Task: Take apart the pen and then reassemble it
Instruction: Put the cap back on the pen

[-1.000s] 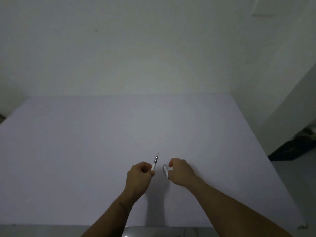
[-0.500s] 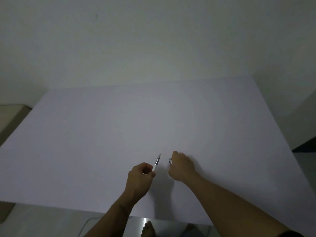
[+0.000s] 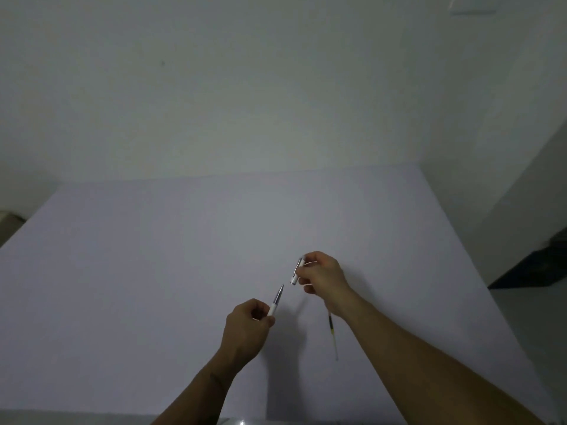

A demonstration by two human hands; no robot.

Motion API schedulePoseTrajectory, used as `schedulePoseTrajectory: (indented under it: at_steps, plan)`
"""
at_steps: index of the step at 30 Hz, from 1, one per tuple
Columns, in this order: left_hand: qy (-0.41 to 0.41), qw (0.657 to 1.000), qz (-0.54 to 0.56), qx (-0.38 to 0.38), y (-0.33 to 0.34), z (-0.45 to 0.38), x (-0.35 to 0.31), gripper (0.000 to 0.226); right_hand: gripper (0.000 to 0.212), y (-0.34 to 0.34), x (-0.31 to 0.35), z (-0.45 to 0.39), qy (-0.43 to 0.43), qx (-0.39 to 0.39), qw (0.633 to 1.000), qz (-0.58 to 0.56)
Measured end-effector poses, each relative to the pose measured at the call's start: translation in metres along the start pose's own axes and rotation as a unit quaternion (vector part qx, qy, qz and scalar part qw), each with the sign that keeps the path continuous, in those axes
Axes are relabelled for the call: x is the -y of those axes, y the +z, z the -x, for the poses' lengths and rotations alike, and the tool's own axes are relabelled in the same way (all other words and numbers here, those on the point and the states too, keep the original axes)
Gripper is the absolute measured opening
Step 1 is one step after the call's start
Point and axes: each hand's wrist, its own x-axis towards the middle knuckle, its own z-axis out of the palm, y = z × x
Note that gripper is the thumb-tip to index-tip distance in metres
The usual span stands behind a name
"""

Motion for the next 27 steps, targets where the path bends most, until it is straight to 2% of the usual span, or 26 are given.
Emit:
schedulePoseTrajectory:
  at_steps: [10, 18, 27]
  plan:
    - [0.02, 1.0, -0.023, 0.0, 0.0, -0.001, -0.005, 0.007, 0.016, 0.015, -0.007, 0.008, 0.009, -0.013, 0.998, 0.057]
    - [0.038, 0.999, 0.016, -0.022, -0.001, 0.0, -0.014, 0.006, 0.009, 0.018, -0.008, 0.013, 0.026, 0.021, 0.998, 0.052]
    - [0.037, 0.996, 0.052, -0.062, 0.002, 0.001, -0.025, 0.01, 0.005, 0.015, 0.011, 0.014, 0.016, 0.035, 0.994, 0.104]
